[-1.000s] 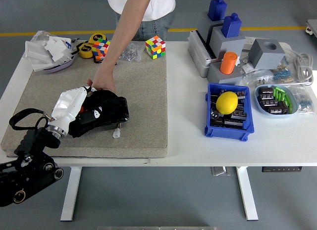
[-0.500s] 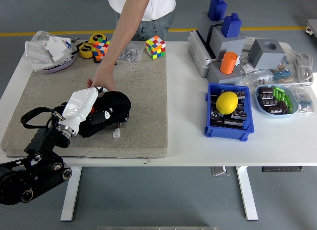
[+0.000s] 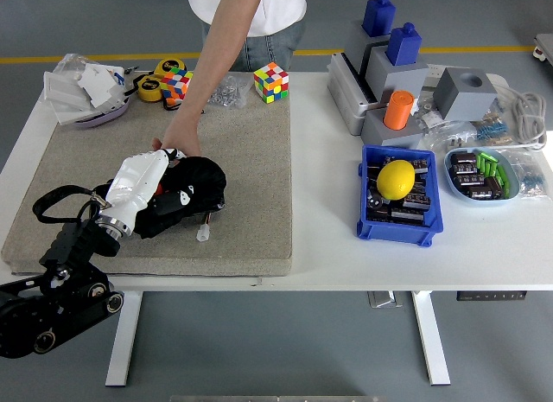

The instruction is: Pick the rag up,wipe the panel,place it on the desk

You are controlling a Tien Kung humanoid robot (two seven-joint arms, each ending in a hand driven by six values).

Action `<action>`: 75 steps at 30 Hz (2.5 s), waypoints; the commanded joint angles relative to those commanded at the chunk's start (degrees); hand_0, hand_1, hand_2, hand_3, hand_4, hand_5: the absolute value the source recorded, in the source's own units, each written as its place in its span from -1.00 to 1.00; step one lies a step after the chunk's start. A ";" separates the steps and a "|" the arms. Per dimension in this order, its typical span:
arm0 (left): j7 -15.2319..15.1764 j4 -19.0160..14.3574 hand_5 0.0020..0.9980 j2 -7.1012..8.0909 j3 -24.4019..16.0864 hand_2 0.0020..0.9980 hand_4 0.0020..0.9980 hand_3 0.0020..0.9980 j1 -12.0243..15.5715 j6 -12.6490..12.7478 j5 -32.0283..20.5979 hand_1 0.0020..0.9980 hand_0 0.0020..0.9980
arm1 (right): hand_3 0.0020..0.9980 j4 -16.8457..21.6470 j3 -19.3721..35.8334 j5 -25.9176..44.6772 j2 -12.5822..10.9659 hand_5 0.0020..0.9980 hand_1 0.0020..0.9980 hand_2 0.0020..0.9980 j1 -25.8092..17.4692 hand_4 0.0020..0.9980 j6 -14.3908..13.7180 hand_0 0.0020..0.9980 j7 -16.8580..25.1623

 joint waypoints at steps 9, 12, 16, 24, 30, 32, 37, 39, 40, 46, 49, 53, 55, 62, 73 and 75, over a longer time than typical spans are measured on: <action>-0.39 0.46 -0.82 1.47 -0.13 -0.48 0.01 0.15 2.19 0.00 -0.15 -0.88 -0.63 | 0.18 0.00 0.33 -0.08 0.26 0.14 0.27 0.38 -0.29 0.91 -0.05 0.50 0.11; -0.53 0.91 -0.82 1.82 -0.92 -0.48 0.01 0.15 3.02 0.00 0.00 -0.88 -0.63 | 0.18 -0.06 0.34 -0.03 0.23 0.14 0.27 0.38 -0.38 0.91 0.02 0.50 0.08; -0.78 1.19 -0.82 2.19 -2.52 -0.48 0.01 0.15 4.14 0.00 0.28 -0.88 -0.63 | 0.18 -0.05 0.52 -0.04 0.18 0.14 0.27 0.38 -0.45 0.91 0.02 0.50 0.07; -1.15 2.69 -0.82 2.85 -5.23 -0.48 0.01 0.15 5.36 0.00 0.48 -0.88 -0.63 | 0.18 0.05 0.79 -0.12 0.33 0.14 0.27 0.38 -0.57 0.91 -0.01 0.50 0.10; -0.97 2.98 -0.82 3.52 -7.69 -0.48 0.02 0.15 6.33 0.00 1.25 -0.88 -0.63 | 0.18 0.05 0.86 -0.21 0.18 0.14 0.27 0.38 -0.56 0.91 0.05 0.50 -0.03; -0.93 3.14 -0.82 3.70 -8.62 -0.48 0.02 0.15 6.63 0.00 1.45 -0.88 -0.63 | 0.18 0.08 0.91 -0.25 0.19 0.14 0.27 0.38 -0.53 0.91 0.06 0.50 -0.03; -0.86 3.48 -0.82 4.22 -10.47 -0.48 0.02 0.15 7.38 0.00 1.87 -0.88 -0.63 | 0.18 0.11 1.02 -0.29 0.21 0.14 0.27 0.38 -0.52 0.91 0.06 0.50 0.00; -0.83 3.57 -0.82 4.44 -10.95 -0.48 0.02 0.15 7.62 0.00 2.06 -0.88 -0.63 | 0.18 0.16 1.16 -0.38 0.20 0.14 0.27 0.38 -0.58 0.91 0.06 0.50 0.00; -0.89 3.66 -0.82 4.60 -11.29 -0.48 0.02 0.15 7.84 0.00 2.12 -0.88 -0.63 | 0.18 0.13 1.17 -0.36 0.20 0.14 0.27 0.38 -0.57 0.91 0.07 0.50 -0.02; -1.08 4.08 -0.82 5.26 -13.24 -0.48 0.02 0.15 9.32 0.00 2.38 -0.87 -0.63 | 0.18 0.15 1.33 -0.48 0.23 0.14 0.27 0.38 -0.51 0.91 0.02 0.50 0.00; -1.09 4.37 -0.82 5.41 -14.57 -0.48 0.02 0.15 10.10 0.00 2.56 -0.87 -0.63 | 0.18 0.12 1.46 -0.54 0.23 0.14 0.27 0.38 -0.50 0.91 0.04 0.50 -0.03; -1.34 4.65 -0.82 5.61 -16.91 -0.48 0.02 0.15 11.13 0.00 2.90 -0.87 -0.63 | 0.18 0.09 1.53 -0.60 0.24 0.14 0.27 0.38 -0.46 0.91 0.05 0.50 -0.09; -1.30 4.92 -0.82 5.68 -18.08 -0.48 0.02 0.15 11.62 0.00 3.04 -0.88 -0.63 | 0.18 0.12 1.60 -0.64 0.26 0.14 0.27 0.38 -0.42 0.91 -0.01 0.50 -0.08; -1.41 5.83 -0.82 6.29 -21.97 -0.48 0.02 0.15 12.98 0.00 3.65 -0.87 -0.63 | 0.18 0.11 1.80 -0.71 0.44 0.14 0.27 0.38 -0.48 0.91 -0.10 0.50 -0.12; -3.90 8.95 -0.82 6.95 -26.48 -0.48 0.02 0.16 12.40 0.00 2.27 -0.88 -0.63 | 0.17 0.08 1.95 -0.73 0.86 0.14 0.27 0.38 -0.41 0.91 -0.28 0.50 -0.18; -4.93 10.54 -0.82 6.87 -26.67 -0.48 0.02 0.16 12.14 0.00 1.24 -0.88 -0.63 | 0.17 0.16 2.00 -0.81 0.95 0.14 0.27 0.38 -0.43 0.91 -0.35 0.50 -0.20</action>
